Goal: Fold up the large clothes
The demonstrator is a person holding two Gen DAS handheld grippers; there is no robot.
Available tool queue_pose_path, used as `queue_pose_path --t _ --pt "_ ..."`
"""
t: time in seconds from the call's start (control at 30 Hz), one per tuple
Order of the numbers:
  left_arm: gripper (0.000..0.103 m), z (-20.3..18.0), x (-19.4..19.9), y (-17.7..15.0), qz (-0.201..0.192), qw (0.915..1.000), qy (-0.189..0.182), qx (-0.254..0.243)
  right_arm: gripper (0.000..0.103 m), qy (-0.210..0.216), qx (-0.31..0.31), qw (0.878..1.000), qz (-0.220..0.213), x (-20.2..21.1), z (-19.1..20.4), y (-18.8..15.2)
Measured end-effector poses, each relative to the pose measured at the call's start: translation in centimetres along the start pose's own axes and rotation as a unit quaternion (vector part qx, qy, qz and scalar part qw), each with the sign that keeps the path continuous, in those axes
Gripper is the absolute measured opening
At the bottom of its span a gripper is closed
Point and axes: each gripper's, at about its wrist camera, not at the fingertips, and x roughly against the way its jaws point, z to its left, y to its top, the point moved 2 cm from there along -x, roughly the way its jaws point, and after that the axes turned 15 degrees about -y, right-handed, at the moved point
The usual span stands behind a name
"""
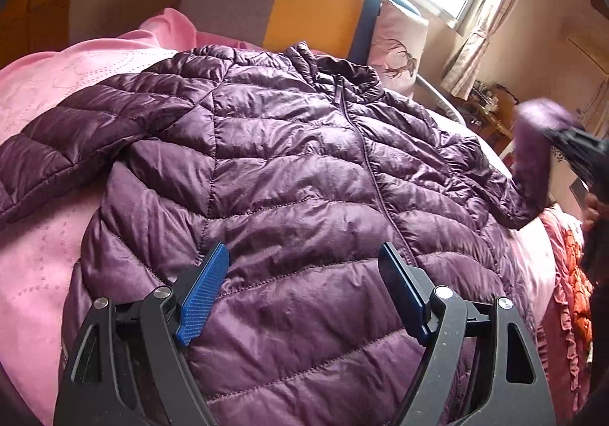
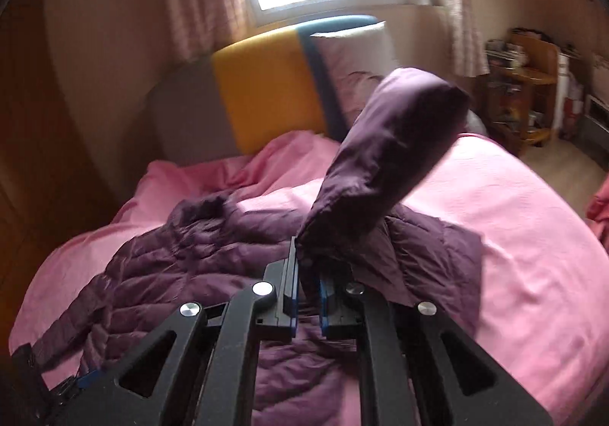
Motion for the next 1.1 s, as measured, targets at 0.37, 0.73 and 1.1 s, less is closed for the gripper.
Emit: queue_pose_path --t 0.37,0.73,1.1 --pt "0.088 2.5 2.4 2.7 -0.032 0.9976 -0.035 0.051 0.013 0.119 0.105 0.982 0.107 -7.5 17.9 -7.5" --pt "0.088 4.2 -2.7 9.0 -0.031 0.987 -0.082 0.134 0.08 0.176 -0.097 0.972 0.124 -4.0 4.8 -9.9" --pt "0.022 2.5 -10.1 11.0 0.038 0.9919 -0.041 0.114 0.082 0.202 -0.319 0.914 0.145 -8.2 -4.7 -12.3"
